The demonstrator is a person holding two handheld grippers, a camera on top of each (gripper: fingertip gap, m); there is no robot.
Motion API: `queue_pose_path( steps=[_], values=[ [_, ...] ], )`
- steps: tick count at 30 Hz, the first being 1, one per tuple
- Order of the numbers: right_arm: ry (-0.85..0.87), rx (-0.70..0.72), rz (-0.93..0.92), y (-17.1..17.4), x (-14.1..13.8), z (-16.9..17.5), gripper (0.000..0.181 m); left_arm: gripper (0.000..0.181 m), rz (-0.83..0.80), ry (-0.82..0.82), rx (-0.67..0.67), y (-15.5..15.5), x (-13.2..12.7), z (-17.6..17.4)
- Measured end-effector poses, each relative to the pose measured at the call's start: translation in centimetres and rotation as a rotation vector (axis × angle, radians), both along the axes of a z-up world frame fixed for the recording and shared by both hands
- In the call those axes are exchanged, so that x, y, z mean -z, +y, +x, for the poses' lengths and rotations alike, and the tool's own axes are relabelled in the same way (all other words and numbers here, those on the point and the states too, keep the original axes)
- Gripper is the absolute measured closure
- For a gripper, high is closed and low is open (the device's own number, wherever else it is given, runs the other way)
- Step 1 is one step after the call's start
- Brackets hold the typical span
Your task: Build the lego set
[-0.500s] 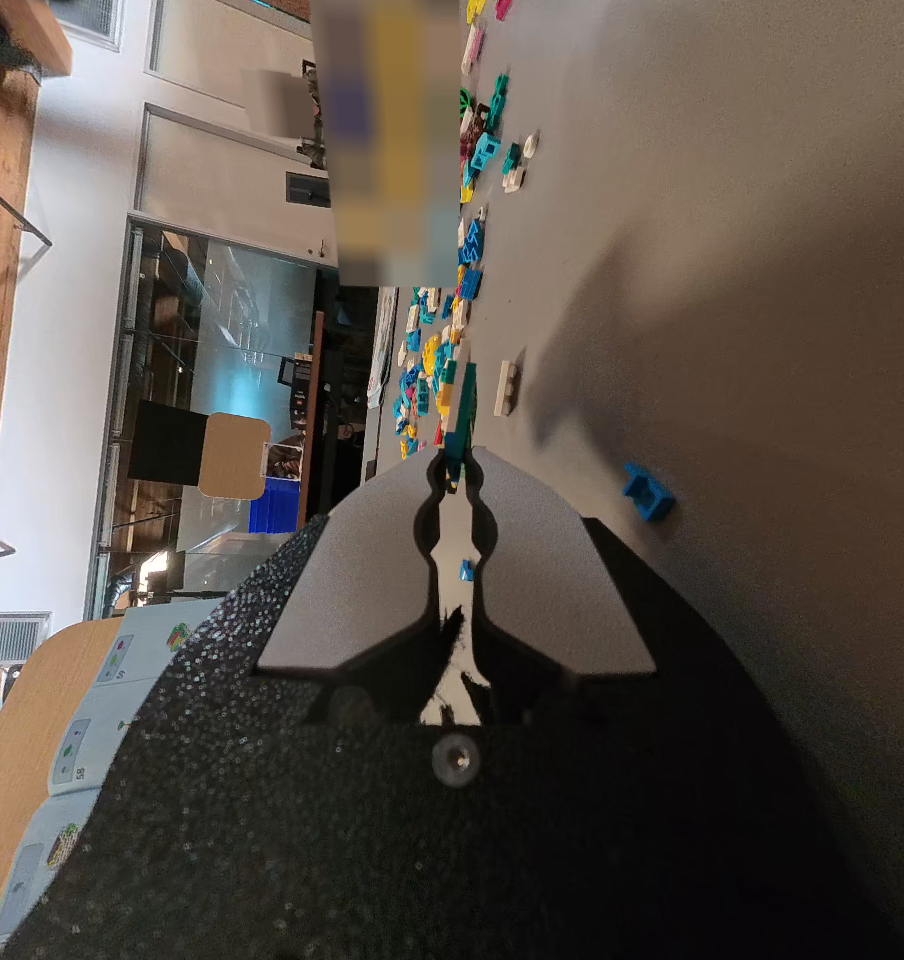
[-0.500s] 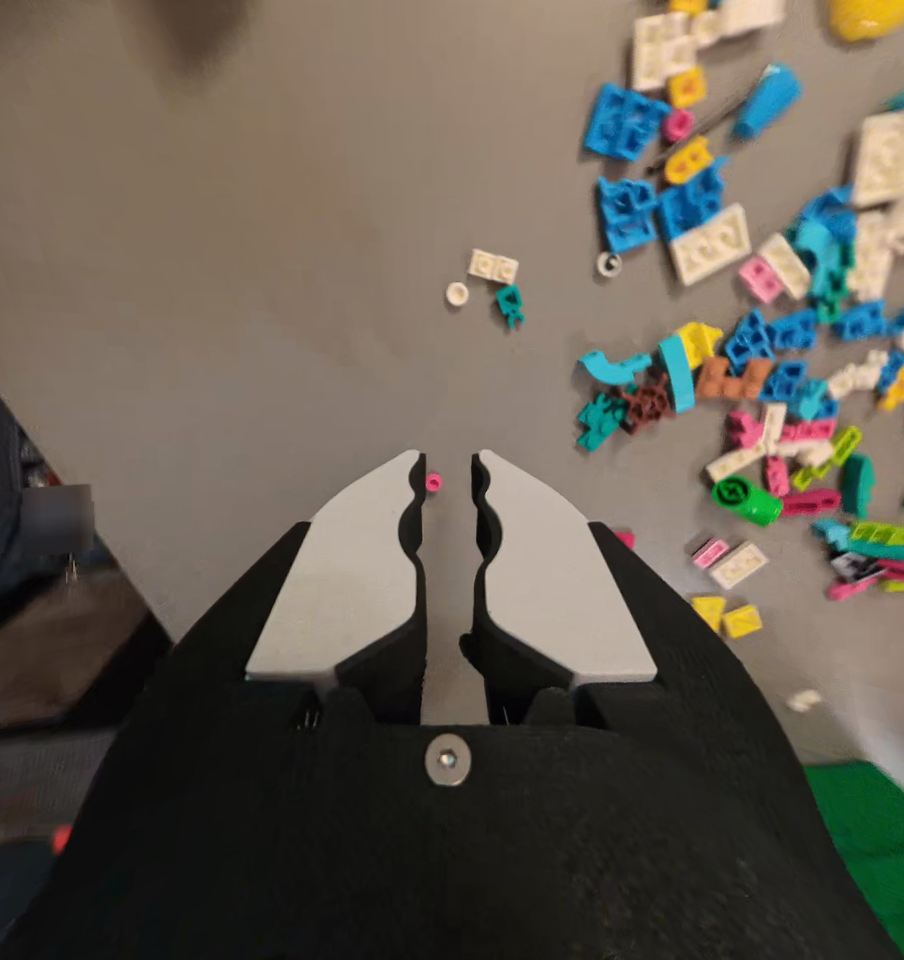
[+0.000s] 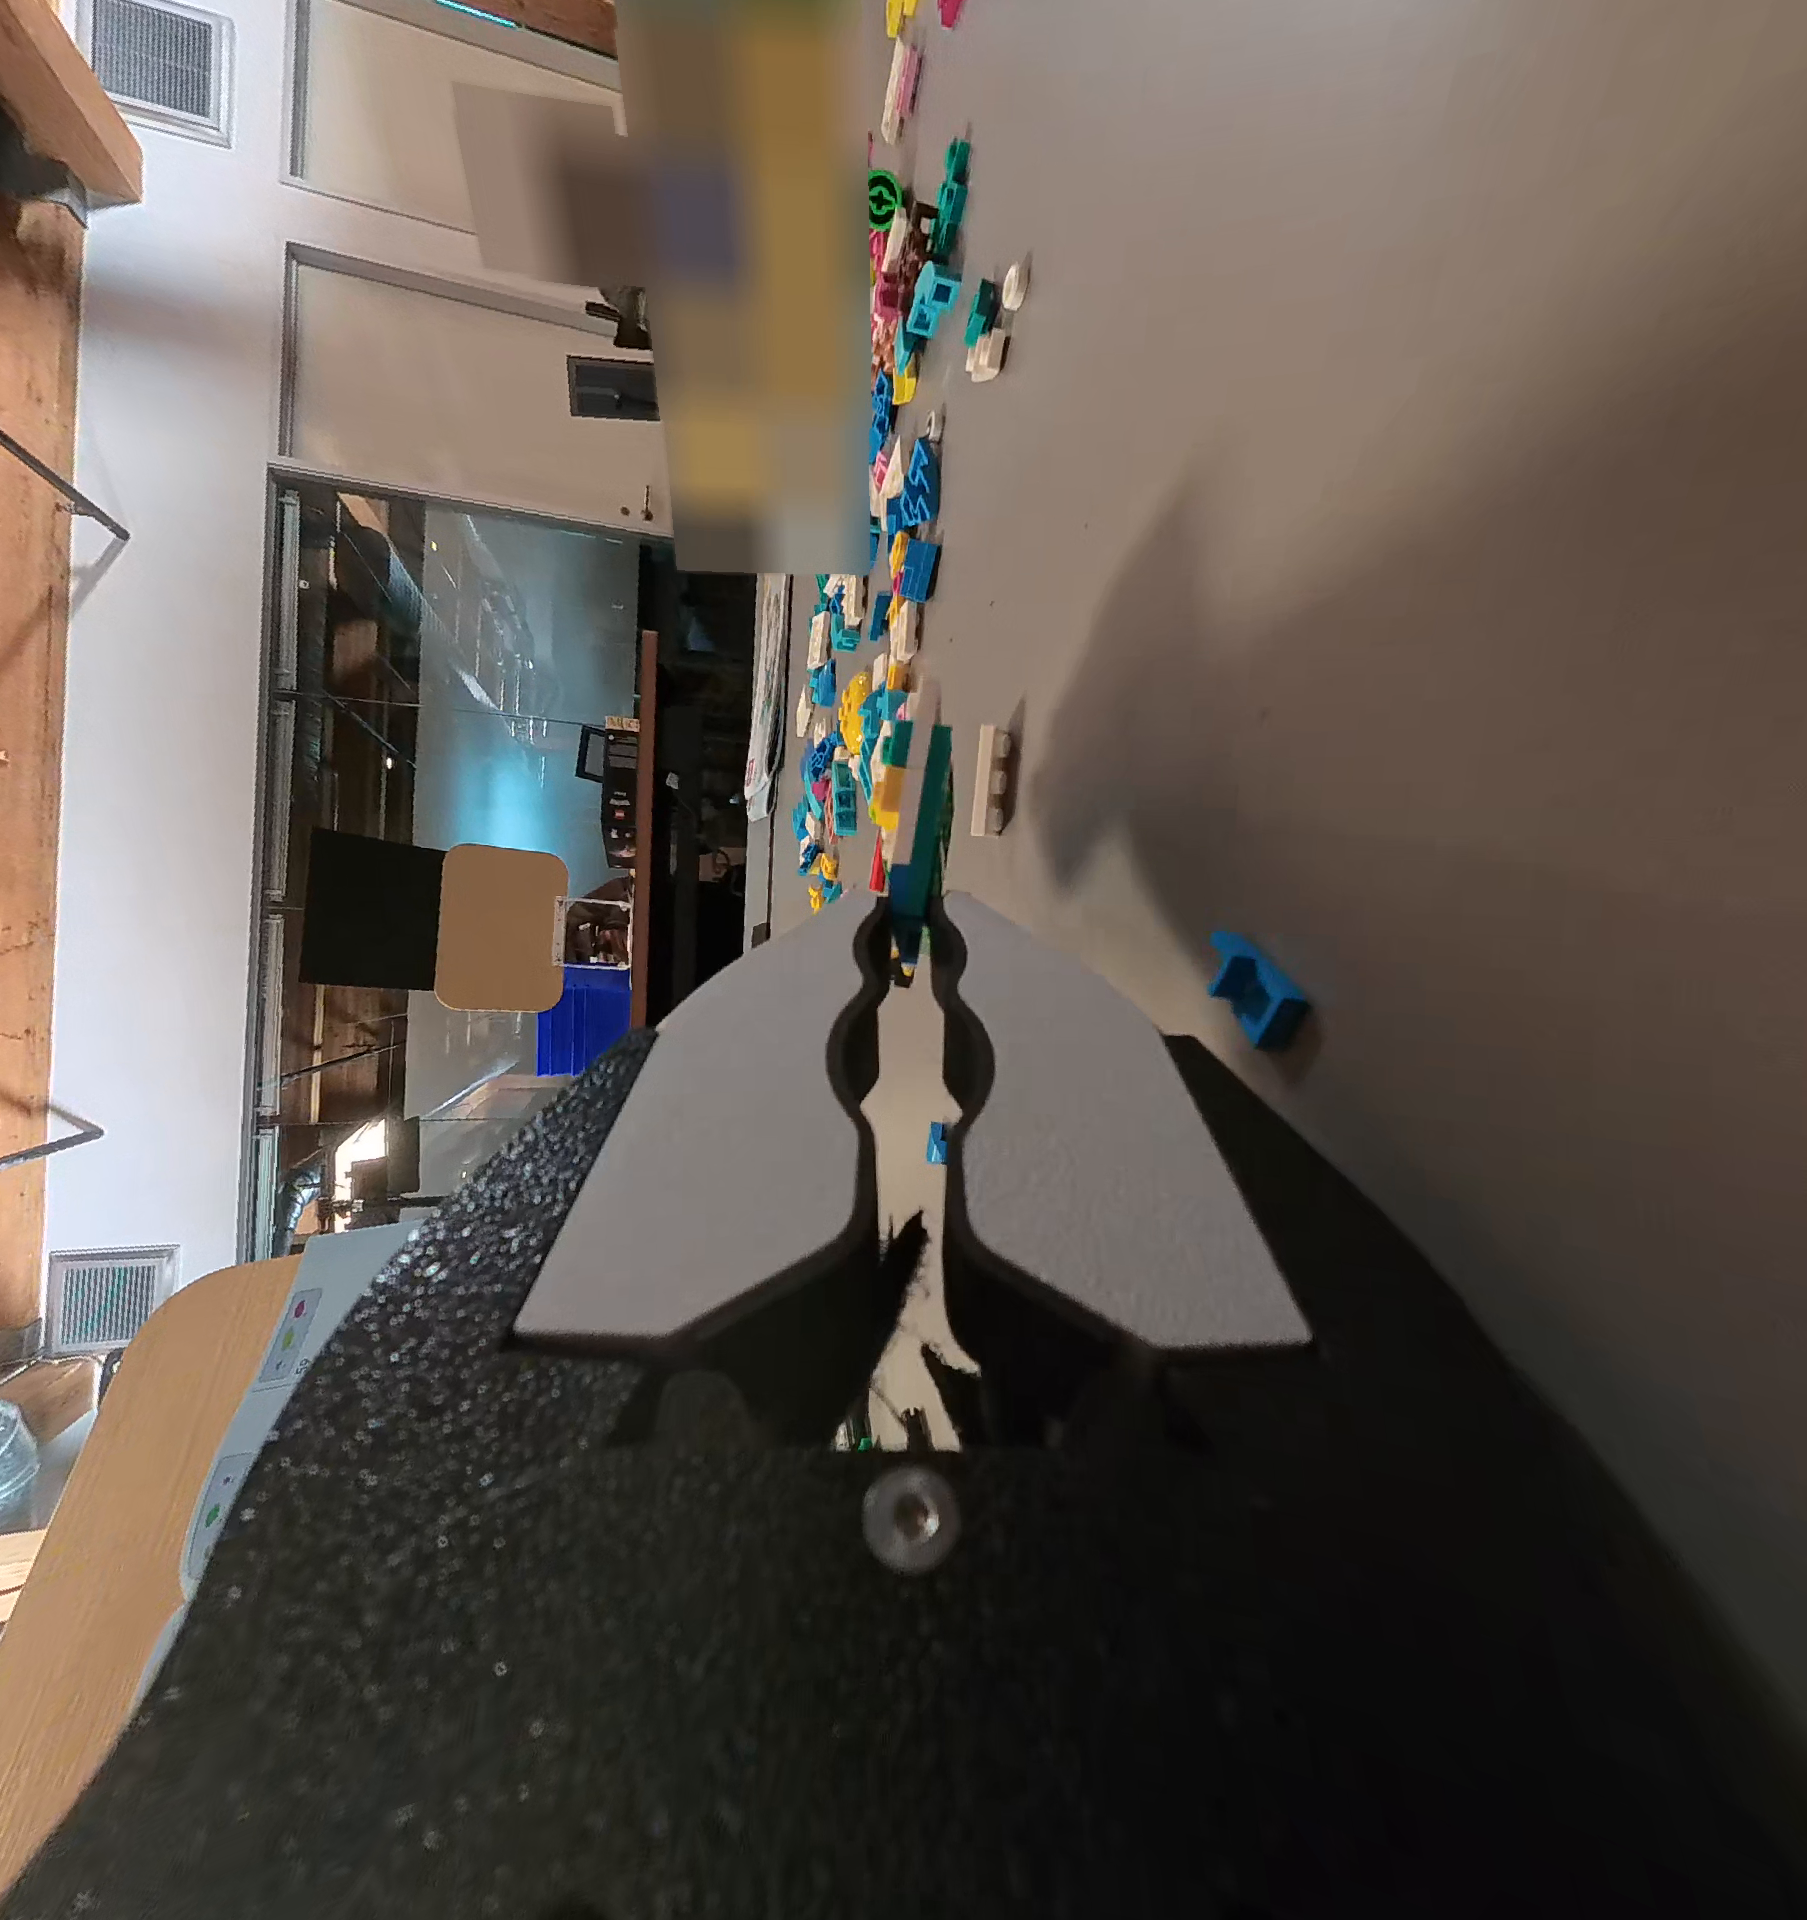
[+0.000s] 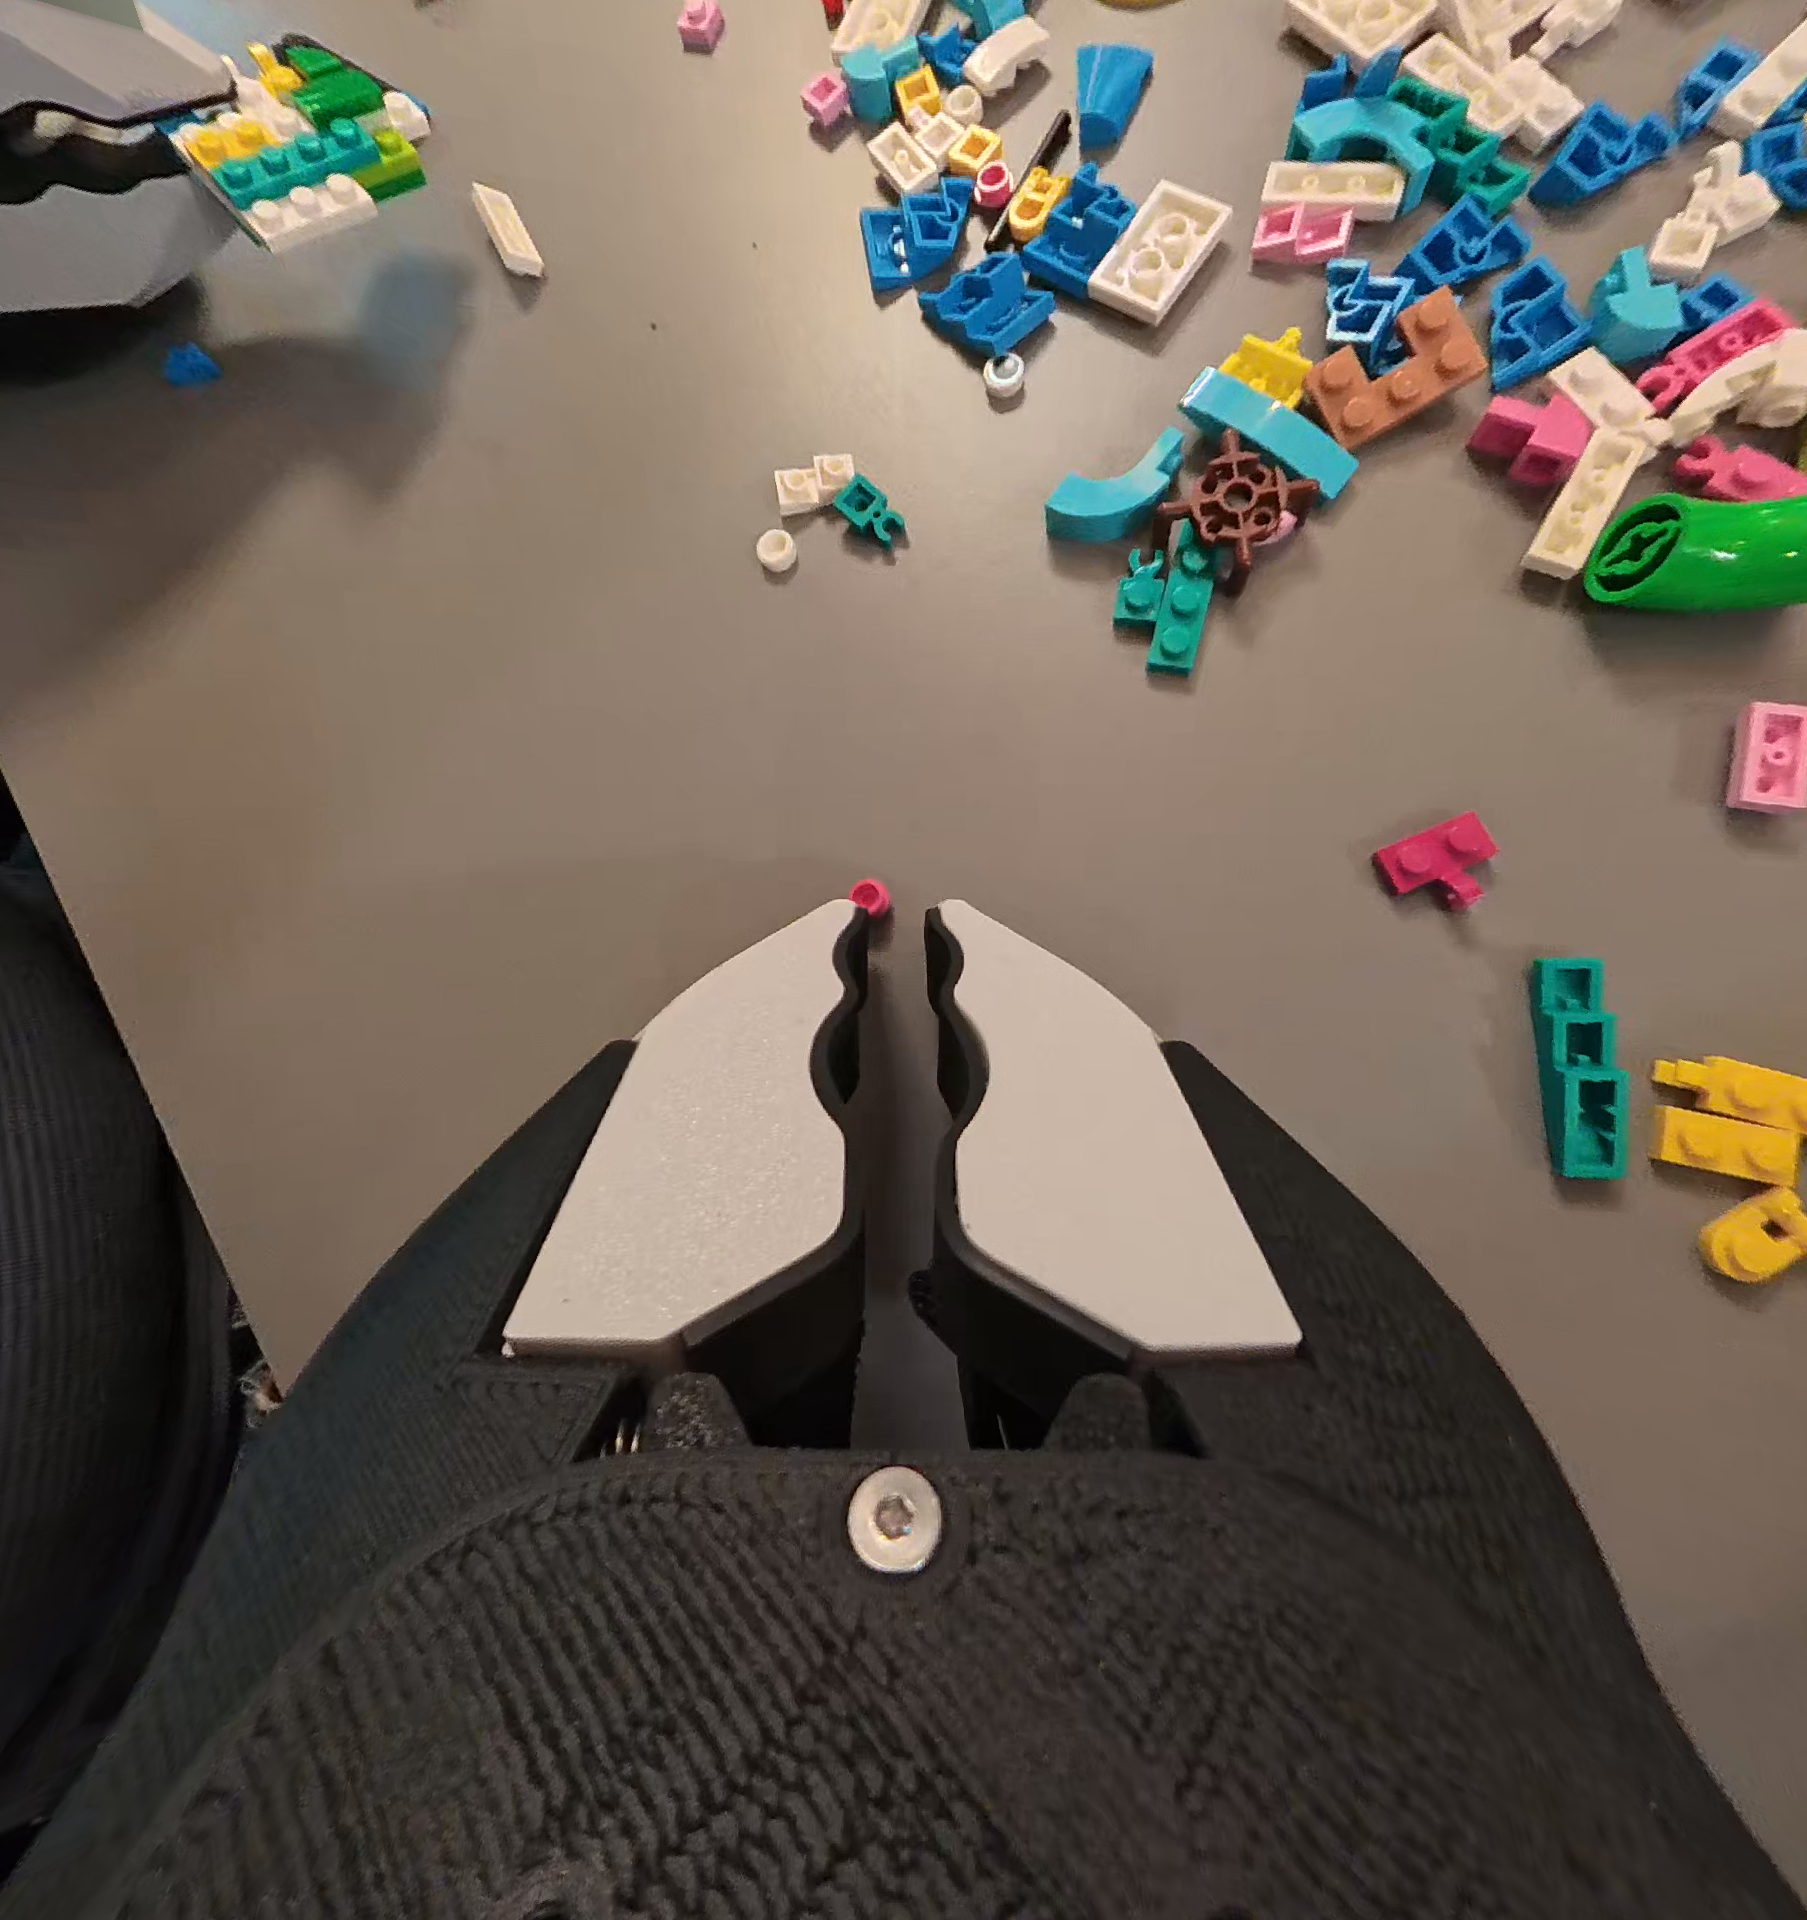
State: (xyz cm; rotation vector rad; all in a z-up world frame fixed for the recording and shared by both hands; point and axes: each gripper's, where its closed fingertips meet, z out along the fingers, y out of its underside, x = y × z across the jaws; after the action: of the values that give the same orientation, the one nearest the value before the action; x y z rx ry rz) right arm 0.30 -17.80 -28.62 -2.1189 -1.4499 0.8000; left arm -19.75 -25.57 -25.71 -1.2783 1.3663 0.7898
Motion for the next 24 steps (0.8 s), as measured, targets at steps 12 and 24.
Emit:
queue_pose_path(
  steps=[12, 24],
  values=[
    [0.01, -0.008, 0.005, -0.1, -0.1, -0.9, 0.177, 0.175, -0.004, 0.0, 0.002, 0.0, 0.1, 0.0],
    [0.001, 0.034, -0.114, 0.2, 0.1, -1.3, 0.17, 0.175, -0.01, 0.002, 0.002, 0.0, 0.2, 0.0]
  ],
)
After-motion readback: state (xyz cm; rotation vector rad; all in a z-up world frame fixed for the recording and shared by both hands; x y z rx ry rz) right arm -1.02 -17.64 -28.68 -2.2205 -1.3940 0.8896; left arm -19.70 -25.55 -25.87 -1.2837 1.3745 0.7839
